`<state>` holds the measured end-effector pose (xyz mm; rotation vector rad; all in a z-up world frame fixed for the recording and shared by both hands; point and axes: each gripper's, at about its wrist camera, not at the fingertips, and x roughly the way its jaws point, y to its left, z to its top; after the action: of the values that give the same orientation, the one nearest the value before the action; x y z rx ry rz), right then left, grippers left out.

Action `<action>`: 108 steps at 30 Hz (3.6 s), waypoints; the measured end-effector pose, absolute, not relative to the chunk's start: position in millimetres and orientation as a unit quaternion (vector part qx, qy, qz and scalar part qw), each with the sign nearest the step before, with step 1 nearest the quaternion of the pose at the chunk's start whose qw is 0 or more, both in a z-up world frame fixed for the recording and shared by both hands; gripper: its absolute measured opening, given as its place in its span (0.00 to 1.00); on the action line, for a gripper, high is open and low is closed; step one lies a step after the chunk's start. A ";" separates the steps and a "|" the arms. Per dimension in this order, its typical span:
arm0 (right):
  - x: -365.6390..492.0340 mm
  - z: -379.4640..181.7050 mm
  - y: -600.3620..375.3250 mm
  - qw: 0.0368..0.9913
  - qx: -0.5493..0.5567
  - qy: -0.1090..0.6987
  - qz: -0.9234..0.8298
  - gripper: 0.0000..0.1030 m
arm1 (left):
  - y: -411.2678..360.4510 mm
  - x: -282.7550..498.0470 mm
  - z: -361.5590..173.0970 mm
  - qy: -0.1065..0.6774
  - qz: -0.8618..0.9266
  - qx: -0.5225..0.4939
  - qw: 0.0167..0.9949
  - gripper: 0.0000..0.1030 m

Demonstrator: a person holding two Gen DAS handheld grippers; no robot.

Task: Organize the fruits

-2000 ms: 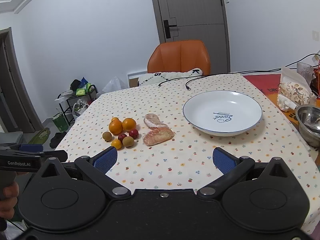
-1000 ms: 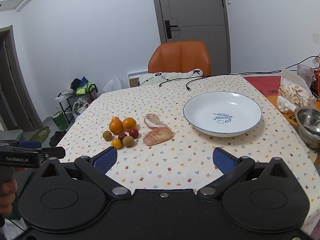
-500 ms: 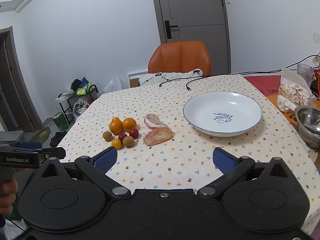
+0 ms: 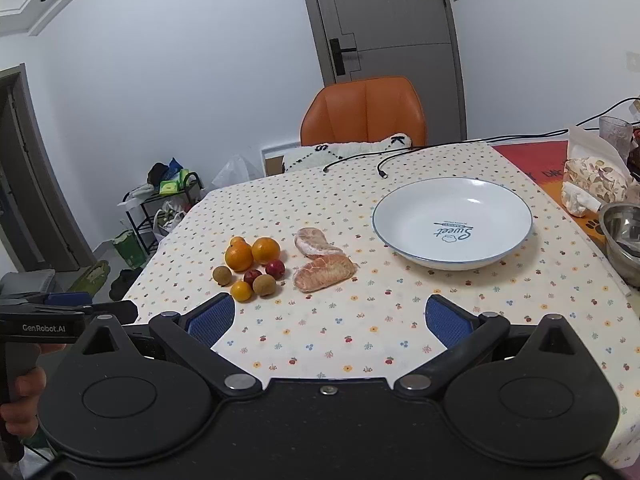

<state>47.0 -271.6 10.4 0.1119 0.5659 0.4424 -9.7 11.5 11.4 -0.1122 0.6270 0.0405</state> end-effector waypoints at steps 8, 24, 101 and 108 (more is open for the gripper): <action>54.4 2.6 -268.9 0.938 0.042 0.271 0.211 1.00 | 10.9 -4.9 7.3 0.302 0.021 -0.051 0.952 1.00; 79.2 -16.2 -265.6 0.931 0.058 0.272 0.237 1.00 | -5.2 25.3 -9.4 0.291 0.007 -0.045 0.956 0.98; 184.4 -70.8 -189.8 0.912 -0.005 0.313 0.266 0.63 | 6.3 100.5 -46.0 0.301 -0.048 -0.114 0.946 0.23; 169.3 -62.2 -203.2 0.916 0.019 0.298 0.267 0.63 | -0.5 96.9 -35.8 0.289 -0.051 -0.105 0.950 0.23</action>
<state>169.3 -203.2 -62.2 0.0384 0.6125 0.5498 96.9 -0.5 -35.8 -0.2140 0.5880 -0.1035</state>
